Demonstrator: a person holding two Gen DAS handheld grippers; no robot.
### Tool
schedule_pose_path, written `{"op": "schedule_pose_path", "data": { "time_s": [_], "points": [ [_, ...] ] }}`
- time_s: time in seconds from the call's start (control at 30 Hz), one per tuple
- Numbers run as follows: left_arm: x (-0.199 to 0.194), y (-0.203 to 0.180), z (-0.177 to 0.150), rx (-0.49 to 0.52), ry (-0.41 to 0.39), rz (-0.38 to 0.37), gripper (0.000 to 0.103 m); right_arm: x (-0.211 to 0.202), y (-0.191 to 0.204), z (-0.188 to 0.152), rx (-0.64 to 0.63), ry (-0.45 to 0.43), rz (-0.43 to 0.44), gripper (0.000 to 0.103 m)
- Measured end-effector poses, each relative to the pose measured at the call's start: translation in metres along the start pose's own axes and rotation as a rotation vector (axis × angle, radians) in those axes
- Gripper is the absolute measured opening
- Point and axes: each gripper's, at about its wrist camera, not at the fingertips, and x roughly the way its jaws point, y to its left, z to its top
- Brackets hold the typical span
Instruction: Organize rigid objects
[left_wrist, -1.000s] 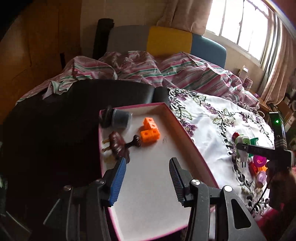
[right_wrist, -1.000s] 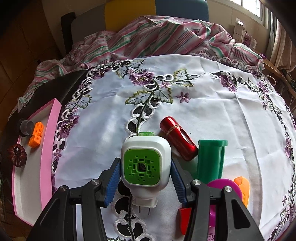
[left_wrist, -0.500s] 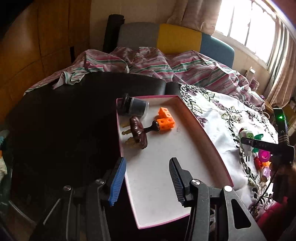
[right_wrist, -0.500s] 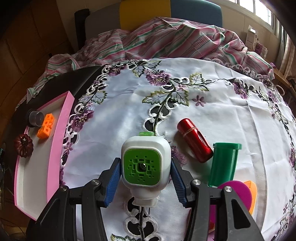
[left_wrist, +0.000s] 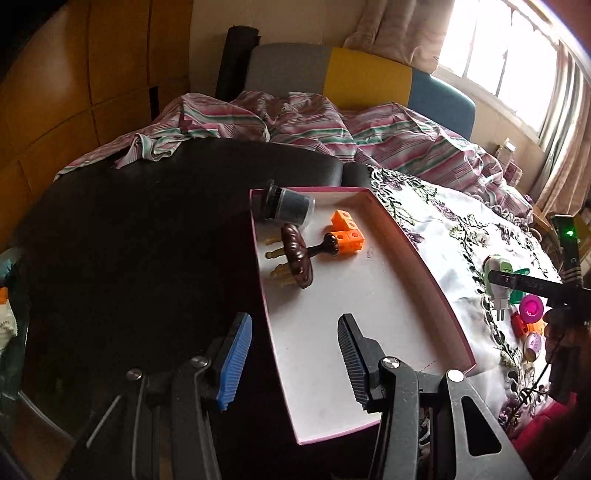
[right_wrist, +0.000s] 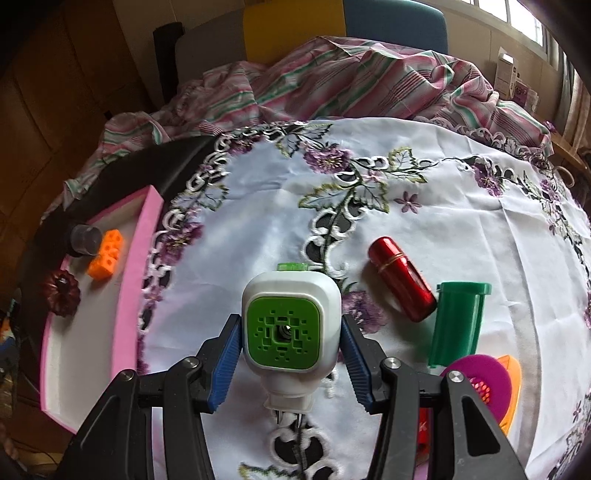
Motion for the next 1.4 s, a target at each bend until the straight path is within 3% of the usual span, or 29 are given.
{"op": "schedule_pose_path", "data": {
  "time_s": [0.3,0.5,0.87,1.4],
  "points": [
    [-0.003,0.012,-0.004,-0.027,0.000,0.005,0.050,-0.015,0.039,-0.004,-0.051,-0.020,0.074,0.053],
    [-0.005,0.017,-0.005,-0.039,-0.003,0.010,0.050,-0.029,0.087,-0.004,-0.129,-0.044,0.176,0.053],
    [-0.009,0.027,-0.008,-0.062,-0.010,0.021,0.049,-0.026,0.173,-0.015,-0.264,-0.009,0.326,0.053],
    [-0.010,0.035,-0.012,-0.083,-0.004,0.030,0.050,-0.007,0.214,-0.042,-0.323,0.077,0.367,0.053]
  ]
}}
